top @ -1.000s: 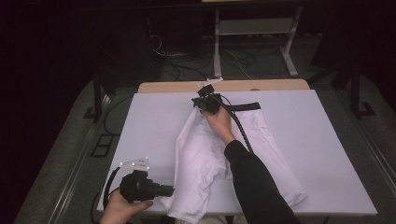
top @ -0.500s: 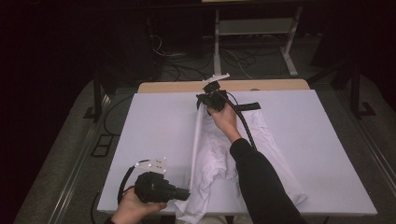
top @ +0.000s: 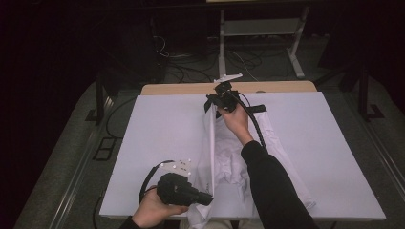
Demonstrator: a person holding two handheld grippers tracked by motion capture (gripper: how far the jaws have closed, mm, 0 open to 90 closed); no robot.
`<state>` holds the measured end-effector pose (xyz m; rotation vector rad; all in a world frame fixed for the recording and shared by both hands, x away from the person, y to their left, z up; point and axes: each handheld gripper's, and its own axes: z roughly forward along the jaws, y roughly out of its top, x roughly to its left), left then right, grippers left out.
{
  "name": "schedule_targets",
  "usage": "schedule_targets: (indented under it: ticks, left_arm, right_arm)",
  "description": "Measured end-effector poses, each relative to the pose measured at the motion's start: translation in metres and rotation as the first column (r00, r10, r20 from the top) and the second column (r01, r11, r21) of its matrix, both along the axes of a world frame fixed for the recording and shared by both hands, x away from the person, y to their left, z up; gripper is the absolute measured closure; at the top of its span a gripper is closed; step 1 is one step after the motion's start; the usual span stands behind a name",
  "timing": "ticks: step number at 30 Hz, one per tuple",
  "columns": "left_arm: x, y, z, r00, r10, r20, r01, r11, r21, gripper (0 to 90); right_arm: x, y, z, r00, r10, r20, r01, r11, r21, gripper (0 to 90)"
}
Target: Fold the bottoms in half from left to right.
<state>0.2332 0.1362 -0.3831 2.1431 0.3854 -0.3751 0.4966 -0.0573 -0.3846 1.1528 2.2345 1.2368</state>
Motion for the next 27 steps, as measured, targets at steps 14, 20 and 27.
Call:
schedule_targets:
  ticks: [14,20,27]
  left_arm:
    - [0.002,-0.033,-0.004,0.9981,-0.06,0.012,0.06,0.9981,0.015,88.2]
    - [0.004,-0.047,-0.006,0.9961,-0.088,0.009,0.088,0.9959,0.02,88.3]
    - [0.006,-0.062,-0.005,0.9938,-0.11,0.014,0.11,0.9938,0.019,88.3]
  right_arm:
    - [-0.002,-0.026,0.0,0.9997,-0.006,-0.024,0.006,1.0,0.022,85.0]
    - [-0.004,-0.035,0.0,0.9994,-0.013,-0.033,0.013,1.0,0.018,85.0]
    - [-0.006,-0.05,-0.002,0.9988,-0.027,-0.041,0.028,0.999,0.021,85.0]
